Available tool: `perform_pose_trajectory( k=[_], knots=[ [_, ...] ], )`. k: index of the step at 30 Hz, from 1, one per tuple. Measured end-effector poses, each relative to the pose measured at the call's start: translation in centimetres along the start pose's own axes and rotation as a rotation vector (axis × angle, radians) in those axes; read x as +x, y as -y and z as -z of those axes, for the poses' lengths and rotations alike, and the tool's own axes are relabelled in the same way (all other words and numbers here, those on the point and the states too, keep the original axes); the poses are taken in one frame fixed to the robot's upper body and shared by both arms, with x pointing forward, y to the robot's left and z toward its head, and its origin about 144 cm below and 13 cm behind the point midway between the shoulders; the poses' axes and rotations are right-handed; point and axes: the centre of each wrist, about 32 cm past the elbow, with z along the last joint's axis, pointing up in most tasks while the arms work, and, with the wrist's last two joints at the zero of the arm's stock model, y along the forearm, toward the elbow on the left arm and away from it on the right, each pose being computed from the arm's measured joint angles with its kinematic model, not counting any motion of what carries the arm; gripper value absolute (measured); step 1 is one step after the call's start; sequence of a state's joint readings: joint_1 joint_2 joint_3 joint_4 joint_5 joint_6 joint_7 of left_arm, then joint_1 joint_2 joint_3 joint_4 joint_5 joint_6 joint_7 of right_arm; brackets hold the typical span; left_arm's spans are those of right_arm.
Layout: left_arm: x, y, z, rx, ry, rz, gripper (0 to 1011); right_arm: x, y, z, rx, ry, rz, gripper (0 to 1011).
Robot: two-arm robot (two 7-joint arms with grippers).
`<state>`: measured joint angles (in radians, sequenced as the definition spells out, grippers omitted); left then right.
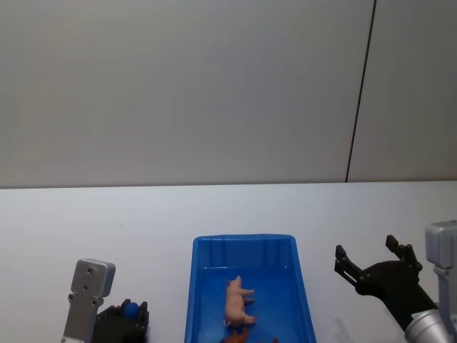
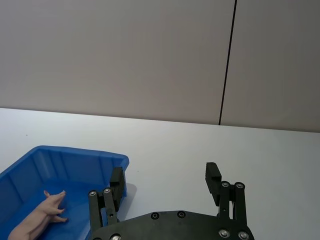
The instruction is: Pick up the two dolls from the table and place them into the box.
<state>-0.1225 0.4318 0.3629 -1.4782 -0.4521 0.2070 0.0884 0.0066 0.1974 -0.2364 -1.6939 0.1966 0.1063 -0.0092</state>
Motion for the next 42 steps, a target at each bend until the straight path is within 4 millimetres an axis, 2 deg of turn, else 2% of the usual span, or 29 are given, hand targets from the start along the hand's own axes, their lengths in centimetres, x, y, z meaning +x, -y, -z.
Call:
perform_pose_trajectory(
  k=[5,15,28,41,42],
  knots=[
    [0.0,-0.1,0.0,-0.011,-0.002,-0.001,262,0.0,0.0,0.0,0.0,0.0,0.0,1001],
    [-0.2,-0.6,-1.4,-0.107,0.037,0.005,208,0.0,0.0,0.0,0.0,0.0,0.0,1001],
    [-0.9,-0.8,-4.9,-0.268,0.13,0.099,149,0.0,0.0,0.0,0.0,0.0,0.0,1001],
    [-2.1,0.1,-7.3,-0.364,0.173,0.254,149,0.0,0.0,0.0,0.0,0.0,0.0,1001],
    [-2.3,0.2,-7.5,-0.372,0.176,0.275,185,0.0,0.0,0.0,0.0,0.0,0.0,1001]
  ],
)
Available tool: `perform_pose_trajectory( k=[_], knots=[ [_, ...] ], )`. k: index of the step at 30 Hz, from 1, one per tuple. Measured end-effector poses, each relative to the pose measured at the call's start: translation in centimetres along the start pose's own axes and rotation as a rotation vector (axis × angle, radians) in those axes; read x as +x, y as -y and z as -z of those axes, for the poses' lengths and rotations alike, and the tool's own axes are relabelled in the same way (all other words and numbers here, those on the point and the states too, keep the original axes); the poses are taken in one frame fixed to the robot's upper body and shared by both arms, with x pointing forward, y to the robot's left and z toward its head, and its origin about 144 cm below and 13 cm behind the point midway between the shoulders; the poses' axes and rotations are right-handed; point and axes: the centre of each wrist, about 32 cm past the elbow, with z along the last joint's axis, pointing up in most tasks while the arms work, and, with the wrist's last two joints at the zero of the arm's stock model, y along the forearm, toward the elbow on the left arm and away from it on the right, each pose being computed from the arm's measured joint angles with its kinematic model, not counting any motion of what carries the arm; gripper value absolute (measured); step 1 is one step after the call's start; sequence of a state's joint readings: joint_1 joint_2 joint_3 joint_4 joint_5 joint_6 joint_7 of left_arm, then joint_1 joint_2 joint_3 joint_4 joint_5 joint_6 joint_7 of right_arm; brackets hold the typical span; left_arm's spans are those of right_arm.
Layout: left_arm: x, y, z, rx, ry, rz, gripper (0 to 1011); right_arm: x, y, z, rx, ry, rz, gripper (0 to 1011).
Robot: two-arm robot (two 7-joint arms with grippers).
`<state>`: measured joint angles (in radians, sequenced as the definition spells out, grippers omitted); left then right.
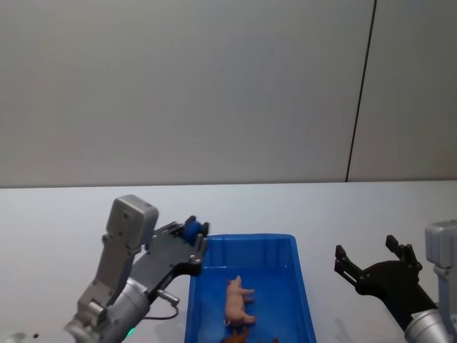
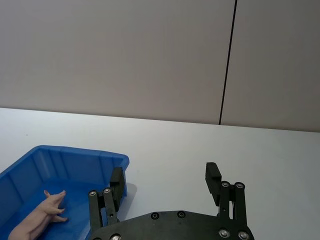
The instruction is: Pick up the two dolls from the table and place them into the box.
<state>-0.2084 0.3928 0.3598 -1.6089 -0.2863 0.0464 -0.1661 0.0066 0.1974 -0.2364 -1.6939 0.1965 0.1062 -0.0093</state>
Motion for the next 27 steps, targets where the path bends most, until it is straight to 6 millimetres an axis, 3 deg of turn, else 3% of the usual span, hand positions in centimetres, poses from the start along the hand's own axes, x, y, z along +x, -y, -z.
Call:
perform_pose_trajectory(
  k=[7,24,27],
  knots=[
    [-0.6,1.6,-0.6,-0.04,-0.008,0.113,355,0.0,0.0,0.0,0.0,0.0,0.0,1001],
    [-1.4,3.5,-1.3,-0.08,-0.019,0.235,921,0.0,0.0,0.0,0.0,0.0,0.0,1001],
    [-1.5,3.7,-1.4,-0.083,-0.019,0.244,965,0.0,0.0,0.0,0.0,0.0,0.0,1001]
  ],
)
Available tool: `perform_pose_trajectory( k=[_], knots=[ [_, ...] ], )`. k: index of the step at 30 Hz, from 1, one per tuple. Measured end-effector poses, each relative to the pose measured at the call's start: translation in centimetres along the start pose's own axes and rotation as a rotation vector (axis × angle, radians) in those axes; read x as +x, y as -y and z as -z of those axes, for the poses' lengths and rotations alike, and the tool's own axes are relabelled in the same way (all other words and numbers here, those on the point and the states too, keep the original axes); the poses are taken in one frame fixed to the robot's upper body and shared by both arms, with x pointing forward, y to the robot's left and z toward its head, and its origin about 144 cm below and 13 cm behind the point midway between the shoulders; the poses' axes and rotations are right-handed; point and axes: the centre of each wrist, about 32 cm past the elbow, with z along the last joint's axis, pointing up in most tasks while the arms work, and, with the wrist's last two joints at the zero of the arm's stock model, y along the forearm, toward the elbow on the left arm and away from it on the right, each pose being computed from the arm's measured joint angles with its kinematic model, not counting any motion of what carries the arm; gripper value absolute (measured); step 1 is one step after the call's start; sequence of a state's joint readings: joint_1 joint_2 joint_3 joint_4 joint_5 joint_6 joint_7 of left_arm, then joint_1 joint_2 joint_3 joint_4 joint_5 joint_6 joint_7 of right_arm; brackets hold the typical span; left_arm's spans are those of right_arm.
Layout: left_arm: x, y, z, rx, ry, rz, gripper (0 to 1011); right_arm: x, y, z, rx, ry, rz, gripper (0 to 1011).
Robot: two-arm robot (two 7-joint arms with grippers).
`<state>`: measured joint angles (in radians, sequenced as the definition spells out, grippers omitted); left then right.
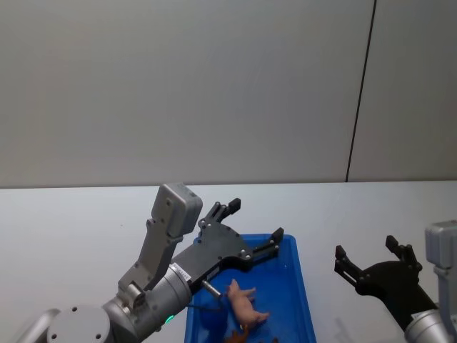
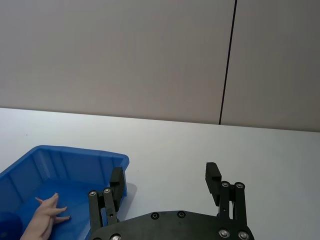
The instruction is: Pick up the two dolls from the table and place them into the box.
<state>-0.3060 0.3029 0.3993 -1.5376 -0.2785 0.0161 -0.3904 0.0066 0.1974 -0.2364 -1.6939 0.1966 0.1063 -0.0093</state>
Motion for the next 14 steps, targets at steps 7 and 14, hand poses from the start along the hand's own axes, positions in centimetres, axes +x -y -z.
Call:
perform_pose_trajectory(
  k=[7,14],
  knots=[
    [-0.05,0.25,-0.07,-0.005,-0.001,0.015,1001,0.0,0.0,0.0,0.0,0.0,0.0,1001],
    [-0.08,0.4,-0.12,-0.007,-0.002,0.023,1001,0.0,0.0,0.0,0.0,0.0,0.0,1001]
  ],
)
